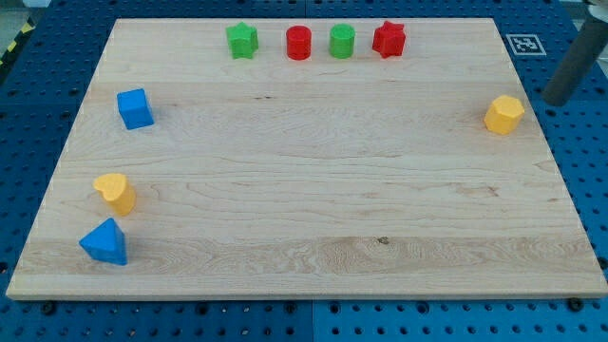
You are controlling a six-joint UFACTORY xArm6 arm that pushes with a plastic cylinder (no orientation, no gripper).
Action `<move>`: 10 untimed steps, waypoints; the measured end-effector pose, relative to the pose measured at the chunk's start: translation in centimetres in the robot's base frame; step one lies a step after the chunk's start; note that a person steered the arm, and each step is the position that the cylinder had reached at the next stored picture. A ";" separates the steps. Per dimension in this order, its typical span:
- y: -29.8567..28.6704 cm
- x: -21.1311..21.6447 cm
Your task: Move the yellow hexagon towards center left
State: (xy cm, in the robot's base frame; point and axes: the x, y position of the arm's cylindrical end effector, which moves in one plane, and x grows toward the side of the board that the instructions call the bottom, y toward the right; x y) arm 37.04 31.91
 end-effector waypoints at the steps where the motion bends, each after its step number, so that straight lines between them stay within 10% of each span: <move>1: -1.6 0.3; 10: -11.8 6.6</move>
State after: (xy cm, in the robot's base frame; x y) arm 43.67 20.09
